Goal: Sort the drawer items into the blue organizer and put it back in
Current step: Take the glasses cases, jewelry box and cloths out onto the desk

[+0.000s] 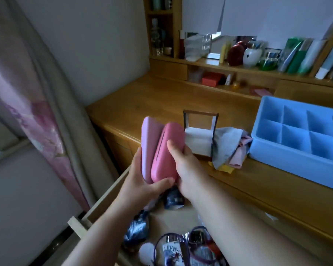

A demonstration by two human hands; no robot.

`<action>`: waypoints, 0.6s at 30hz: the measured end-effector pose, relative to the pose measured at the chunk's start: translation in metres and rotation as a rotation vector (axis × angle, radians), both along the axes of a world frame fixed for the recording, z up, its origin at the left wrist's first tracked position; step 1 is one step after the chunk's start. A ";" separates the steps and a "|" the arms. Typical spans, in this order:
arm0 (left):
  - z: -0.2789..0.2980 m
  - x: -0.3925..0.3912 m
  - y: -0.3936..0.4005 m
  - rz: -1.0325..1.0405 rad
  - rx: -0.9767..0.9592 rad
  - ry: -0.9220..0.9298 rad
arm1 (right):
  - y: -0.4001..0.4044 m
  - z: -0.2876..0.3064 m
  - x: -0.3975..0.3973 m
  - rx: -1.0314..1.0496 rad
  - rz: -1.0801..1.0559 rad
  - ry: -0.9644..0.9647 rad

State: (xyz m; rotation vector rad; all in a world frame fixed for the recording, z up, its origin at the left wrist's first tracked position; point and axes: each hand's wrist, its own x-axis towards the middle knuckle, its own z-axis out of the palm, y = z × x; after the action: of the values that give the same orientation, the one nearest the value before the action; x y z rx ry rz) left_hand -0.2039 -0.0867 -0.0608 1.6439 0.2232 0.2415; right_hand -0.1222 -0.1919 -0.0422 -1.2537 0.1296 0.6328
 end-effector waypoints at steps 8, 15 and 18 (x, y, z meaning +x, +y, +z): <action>0.006 0.096 0.090 0.157 0.116 0.098 | 0.075 0.006 0.087 0.063 -0.009 0.119; -0.014 0.157 0.118 0.129 0.377 0.096 | 0.081 -0.001 0.127 -0.431 -0.061 -0.219; -0.013 0.162 0.117 0.184 0.511 0.125 | 0.065 -0.007 0.112 -0.515 -0.038 -0.471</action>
State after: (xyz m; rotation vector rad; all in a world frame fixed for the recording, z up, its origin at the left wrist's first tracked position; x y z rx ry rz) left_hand -0.0421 0.0303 -0.0741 2.1505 0.4353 0.3568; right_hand -0.0099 -0.1271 -0.0496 -1.8613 -0.0828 0.2590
